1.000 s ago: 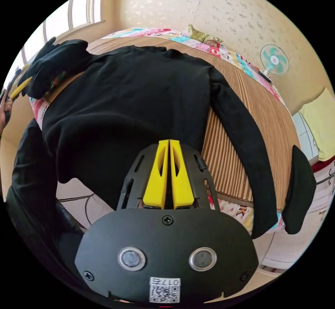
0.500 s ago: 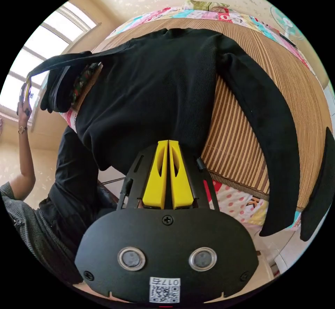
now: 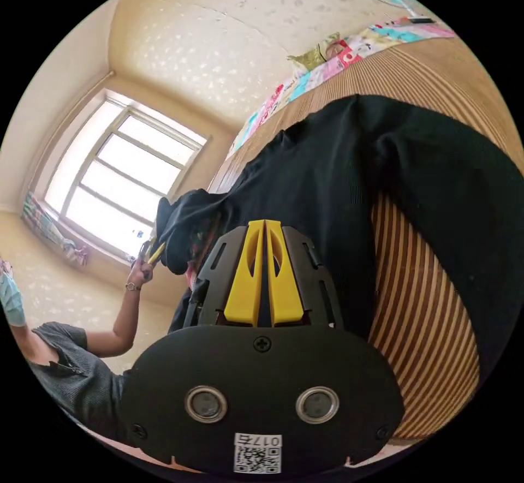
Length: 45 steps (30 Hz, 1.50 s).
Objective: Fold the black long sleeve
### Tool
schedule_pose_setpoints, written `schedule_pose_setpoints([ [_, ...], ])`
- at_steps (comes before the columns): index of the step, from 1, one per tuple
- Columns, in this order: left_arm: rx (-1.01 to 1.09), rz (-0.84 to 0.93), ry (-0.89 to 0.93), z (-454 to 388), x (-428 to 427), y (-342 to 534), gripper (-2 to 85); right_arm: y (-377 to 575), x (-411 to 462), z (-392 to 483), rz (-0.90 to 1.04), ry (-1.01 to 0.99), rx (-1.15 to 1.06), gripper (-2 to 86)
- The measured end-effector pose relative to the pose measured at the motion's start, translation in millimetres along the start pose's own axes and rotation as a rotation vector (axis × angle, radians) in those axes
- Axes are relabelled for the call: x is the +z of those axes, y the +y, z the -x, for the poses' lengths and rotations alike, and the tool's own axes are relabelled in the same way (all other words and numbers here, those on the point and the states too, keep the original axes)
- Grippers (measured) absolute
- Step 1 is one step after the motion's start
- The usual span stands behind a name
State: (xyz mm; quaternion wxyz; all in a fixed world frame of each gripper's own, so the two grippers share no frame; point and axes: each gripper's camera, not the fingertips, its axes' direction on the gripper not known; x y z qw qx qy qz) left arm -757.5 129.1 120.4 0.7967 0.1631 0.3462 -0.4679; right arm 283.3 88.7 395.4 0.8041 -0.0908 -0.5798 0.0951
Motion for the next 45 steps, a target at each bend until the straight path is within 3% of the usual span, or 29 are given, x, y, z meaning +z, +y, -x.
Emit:
schedule_pose_setpoints([
  [2,0.014,-0.034,0.012,-3.3,-0.6,-4.0,9.5,5.4,-27.0,-29.5,-0.061,-0.178,0.080,0.2],
  [4,0.024,-0.054,0.036,-9.9,4.1,-10.0,6.5,14.7,-50.3,-22.3,-0.150,-0.099,0.050,0.2],
  [7,0.027,-0.050,0.160,-50.1,46.8,8.1,0.8,21.3,-62.3,-6.5,-0.136,-0.080,-0.051,0.2],
  [13,0.519,0.291,0.311,-249.7,246.5,122.9,-0.3,25.0,-88.6,-7.5,-0.125,-0.074,-0.028,0.2],
  [15,0.666,0.481,0.360,-298.3,336.5,184.9,0.4,26.0,-96.9,-8.7,-0.123,-0.085,-0.023,0.2],
  [18,0.729,0.791,0.394,-307.3,442.4,247.2,4.0,29.3,-111.0,-9.1,-0.139,-0.089,-0.015,0.2],
  [20,0.757,0.848,0.267,-290.0,475.8,274.2,7.5,30.3,-121.0,-10.9,-0.142,-0.118,-0.020,0.3],
  [25,0.803,0.725,0.030,-225.8,460.3,296.2,12.1,29.9,-136.8,-14.3,-0.142,-0.155,-0.015,0.2],
  [27,0.808,0.596,-0.169,-192.8,440.6,284.1,10.7,29.7,-141.8,-14.2,-0.142,-0.170,-0.021,0.2],
  [30,0.691,0.441,-0.365,-151.3,424.3,248.3,12.3,28.2,-149.0,-15.5,-0.140,-0.182,-0.016,0.2],
  [35,0.642,0.576,-0.607,-103.6,461.8,227.4,12.3,24.8,-160.7,-14.7,-0.147,-0.192,-0.017,0.3],
  [38,0.728,0.491,-0.577,-105.8,452.2,229.9,7.1,21.2,-165.0,-14.3,-0.147,-0.190,-0.015,0.4],
  [42,0.426,0.411,-0.341,-72.0,423.6,216.3,5.2,16.0,-169.6,-15.2,-0.150,-0.196,-0.014,0.4],
  [45,0.508,0.325,-0.231,-84.6,376.8,249.9,4.8,10.4,-172.2,-16.8,-0.152,-0.203,-0.011,0.4],
])
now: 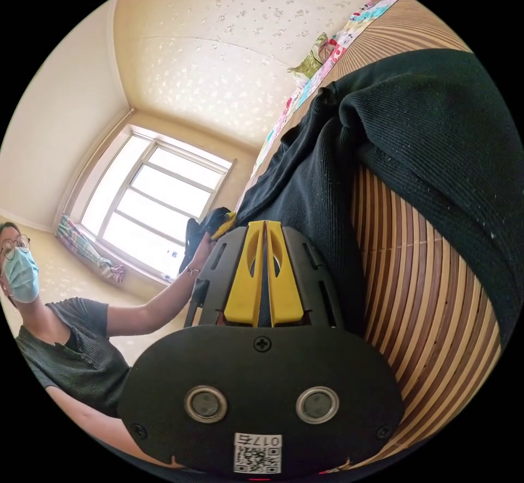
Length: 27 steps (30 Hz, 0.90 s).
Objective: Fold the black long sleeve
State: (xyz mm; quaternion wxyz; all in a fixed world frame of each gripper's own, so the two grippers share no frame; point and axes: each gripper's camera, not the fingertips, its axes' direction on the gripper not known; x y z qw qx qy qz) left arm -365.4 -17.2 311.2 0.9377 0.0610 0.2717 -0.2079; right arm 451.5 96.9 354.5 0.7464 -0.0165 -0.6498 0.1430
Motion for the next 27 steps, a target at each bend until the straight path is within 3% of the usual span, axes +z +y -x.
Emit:
schedule_pose_setpoints([
  [5,0.244,0.070,0.002,-51.2,-32.7,99.1,6.7,-11.1,-4.0,-1.6,-0.022,-0.015,-0.005,0.5],
  [10,0.289,0.251,-0.217,-61.4,1.2,166.5,2.6,-23.1,-11.8,17.1,-0.096,0.134,0.019,0.8],
  [14,0.348,0.163,-0.168,-49.9,-0.6,185.7,0.0,-13.3,-58.9,73.9,-0.342,0.437,0.094,2.2],
  [17,0.327,0.179,-0.137,-42.9,1.1,184.0,-0.5,38.4,-120.4,107.5,-0.606,0.561,0.183,5.9],
  [20,0.322,0.194,-0.102,-35.2,2.1,182.2,-0.7,96.3,-179.6,103.2,-0.736,0.610,0.356,8.8],
  [23,0.319,0.199,-0.103,-32.9,3.7,182.5,-0.8,141.1,-226.1,76.0,-0.779,0.566,0.573,11.0],
  [27,0.291,0.199,-0.086,-26.8,3.9,182.2,-0.9,160.5,-253.8,37.9,-0.797,0.394,0.669,11.9],
])
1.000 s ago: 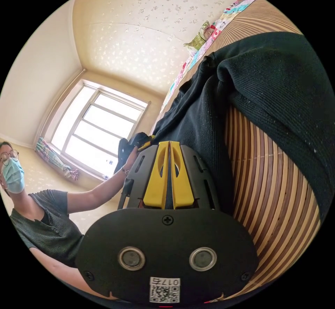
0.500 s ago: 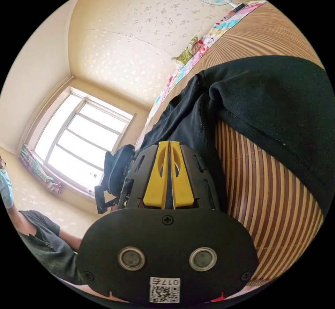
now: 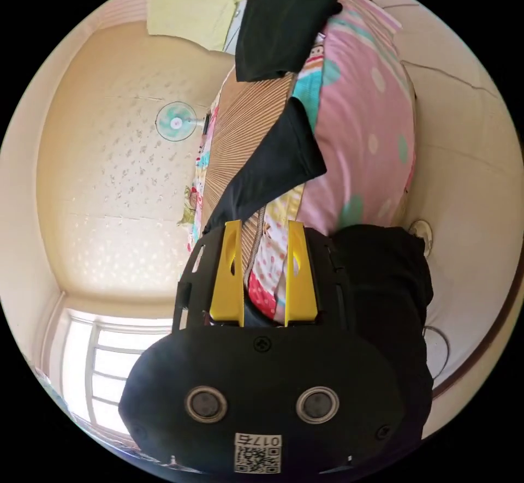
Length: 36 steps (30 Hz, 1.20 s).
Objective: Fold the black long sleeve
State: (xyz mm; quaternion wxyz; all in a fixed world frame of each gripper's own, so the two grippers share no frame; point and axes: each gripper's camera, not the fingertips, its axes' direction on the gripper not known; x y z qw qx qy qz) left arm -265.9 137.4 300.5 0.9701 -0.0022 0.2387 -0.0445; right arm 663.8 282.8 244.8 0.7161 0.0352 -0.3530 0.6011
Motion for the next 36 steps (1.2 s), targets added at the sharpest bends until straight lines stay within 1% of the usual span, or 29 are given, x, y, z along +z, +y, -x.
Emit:
schedule_pose_setpoints([
  [2,-0.013,-0.001,0.017,4.1,0.1,0.5,-0.9,-17.1,-1.8,-17.7,-0.039,-0.039,0.069,11.8],
  [4,-0.021,-0.003,0.027,6.7,0.3,1.0,-0.9,-30.5,3.2,-33.2,-0.035,-0.091,0.140,11.4],
  [7,-0.002,-0.020,-0.011,1.1,0.6,4.2,-0.9,-42.9,3.0,-50.2,-0.061,-0.166,0.252,9.0],
  [9,0.015,-0.023,-0.041,-3.7,0.9,5.2,-0.9,-44.7,-10.1,-42.7,-0.130,-0.172,0.225,5.4],
  [11,0.011,-0.023,-0.033,-1.7,1.0,4.8,-0.9,-49.6,-21.6,-16.2,-0.167,-0.112,0.154,4.4],
  [12,0.001,-0.025,-0.017,1.5,1.0,4.7,-0.9,-51.1,-22.5,-8.2,-0.173,-0.121,0.127,4.3],
  [15,-0.008,-0.033,0.008,6.6,1.6,5.0,-0.9,-55.8,-8.5,41.0,-0.170,-0.256,0.001,3.9],
  [18,-0.003,-0.046,0.003,6.0,2.7,5.6,-0.9,-44.4,36.9,121.9,-0.075,-0.352,-0.173,3.8],
  [20,0.006,-0.056,-0.015,2.9,3.7,6.5,-0.9,-2.4,93.9,205.1,0.058,-0.442,-0.366,3.9],
  [21,0.009,-0.059,-0.024,1.0,4.1,6.1,-0.9,12.6,110.0,225.1,0.101,-0.469,-0.408,4.0],
  [23,0.008,-0.056,-0.023,0.4,4.6,3.8,-0.9,88.7,176.8,296.3,0.288,-0.577,-0.556,4.2],
  [24,0.002,-0.052,-0.013,1.6,4.9,1.9,-0.9,110.6,193.5,310.9,0.341,-0.598,-0.589,4.3],
  [26,-0.008,-0.045,0.003,3.3,5.4,-1.4,-0.9,205.2,259.3,350.8,0.562,-0.629,-0.701,5.0],
  [27,-0.013,-0.041,0.009,3.6,5.8,-3.6,-0.9,229.5,274.9,355.4,0.619,-0.627,-0.726,5.2],
  [29,-0.012,-0.041,0.009,2.1,6.6,-6.2,-0.9,324.0,331.9,350.0,0.823,-0.566,-0.809,7.9],
  [30,-0.008,-0.042,0.003,0.0,7.3,-7.9,-0.9,345.7,344.3,342.8,0.868,-0.540,-0.828,8.7],
  [31,-0.006,-0.042,-0.001,-1.2,7.6,-8.8,-0.9,385.2,366.4,323.2,0.968,-0.469,-0.866,9.9],
  [32,-0.004,-0.042,-0.006,-3.3,8.4,-10.8,-0.9,417.6,380.8,296.9,1.026,-0.363,-0.894,10.6],
  [35,-0.030,-0.023,0.016,-3.1,9.6,-19.0,-0.9,460.6,375.8,230.0,1.024,-0.214,-0.992,10.2],
  [36,-0.047,-0.004,0.036,-1.6,9.8,-24.2,-0.9,463.9,371.4,217.3,1.021,-0.194,-1.010,10.0],
])
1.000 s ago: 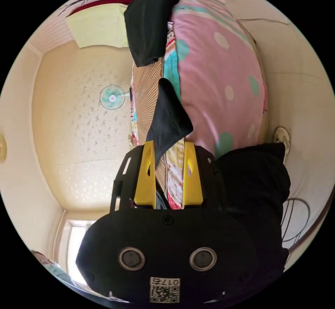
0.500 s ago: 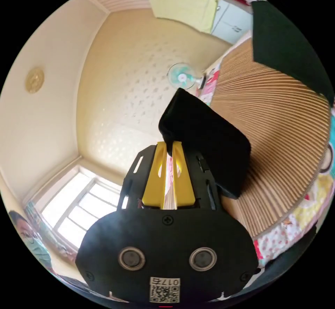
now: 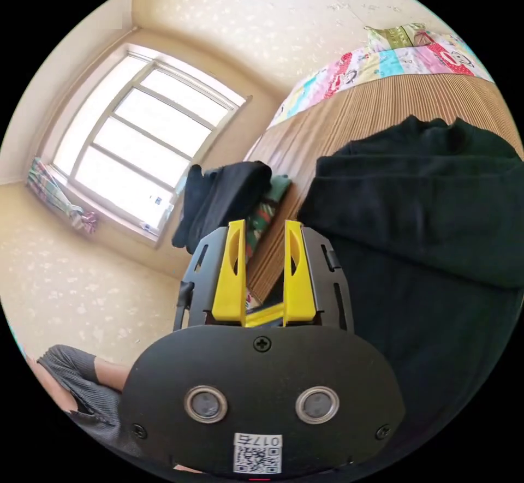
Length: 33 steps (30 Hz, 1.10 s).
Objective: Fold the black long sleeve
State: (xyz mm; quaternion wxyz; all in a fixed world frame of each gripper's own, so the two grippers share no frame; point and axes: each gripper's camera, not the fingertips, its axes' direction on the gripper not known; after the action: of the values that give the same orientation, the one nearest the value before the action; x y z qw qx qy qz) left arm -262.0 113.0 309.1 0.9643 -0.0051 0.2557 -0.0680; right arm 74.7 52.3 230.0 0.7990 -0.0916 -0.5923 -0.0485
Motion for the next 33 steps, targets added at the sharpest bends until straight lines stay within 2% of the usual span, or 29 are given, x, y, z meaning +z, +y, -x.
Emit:
schedule_pose_setpoints([
  [3,-0.006,0.104,0.016,-3.5,-0.3,-21.3,-0.9,67.3,-4.1,-16.9,0.016,0.135,0.006,7.6],
  [5,-0.009,0.181,-0.009,-11.6,-3.7,-35.5,-0.9,119.2,-24.4,-31.7,0.003,0.342,0.069,4.0],
  [8,0.006,0.143,-0.195,-36.0,-18.4,-47.7,-1.0,176.0,-52.9,-51.5,-0.068,0.609,0.205,1.9],
  [10,0.020,0.110,-0.256,-47.1,-15.7,-53.6,-1.0,207.0,-60.7,-59.6,-0.167,0.613,0.194,1.2],
  [11,0.021,0.168,-0.261,-49.4,1.6,-62.6,-1.0,217.0,-56.9,-62.8,-0.196,0.569,0.166,0.9],
  [13,0.050,0.219,-0.279,-55.0,21.4,-79.2,-1.0,210.0,-42.0,-60.1,-0.165,0.606,0.171,0.6],
  [17,0.160,0.364,-0.358,-74.2,56.3,-138.8,-1.0,147.1,23.7,-44.0,0.069,0.896,0.108,0.4],
  [19,0.208,0.414,-0.391,-79.5,74.0,-164.4,-0.9,119.8,40.7,-49.5,0.118,0.938,0.142,0.4],
  [22,0.274,0.400,-0.475,-84.7,98.0,-197.2,-0.9,100.8,35.5,-78.7,-0.020,0.820,0.246,0.5],
  [25,0.218,0.324,-0.459,-75.3,98.5,-213.0,-0.9,115.3,17.8,-108.9,-0.150,0.626,0.282,0.5],
  [27,0.049,0.302,-0.324,-57.9,72.4,-214.1,-0.8,128.4,8.9,-118.9,-0.215,0.533,0.280,0.5],
  [28,0.029,0.294,-0.269,-55.5,61.8,-212.4,-0.8,132.0,4.7,-125.0,-0.228,0.485,0.286,0.5],
  [30,0.092,0.147,-0.033,-60.1,-5.2,-188.6,-0.6,134.2,2.0,-131.5,-0.234,0.443,0.294,0.4],
  [33,0.180,0.019,0.014,-61.4,-83.1,-137.3,0.8,136.8,1.1,-131.2,-0.252,0.440,0.281,0.4],
])
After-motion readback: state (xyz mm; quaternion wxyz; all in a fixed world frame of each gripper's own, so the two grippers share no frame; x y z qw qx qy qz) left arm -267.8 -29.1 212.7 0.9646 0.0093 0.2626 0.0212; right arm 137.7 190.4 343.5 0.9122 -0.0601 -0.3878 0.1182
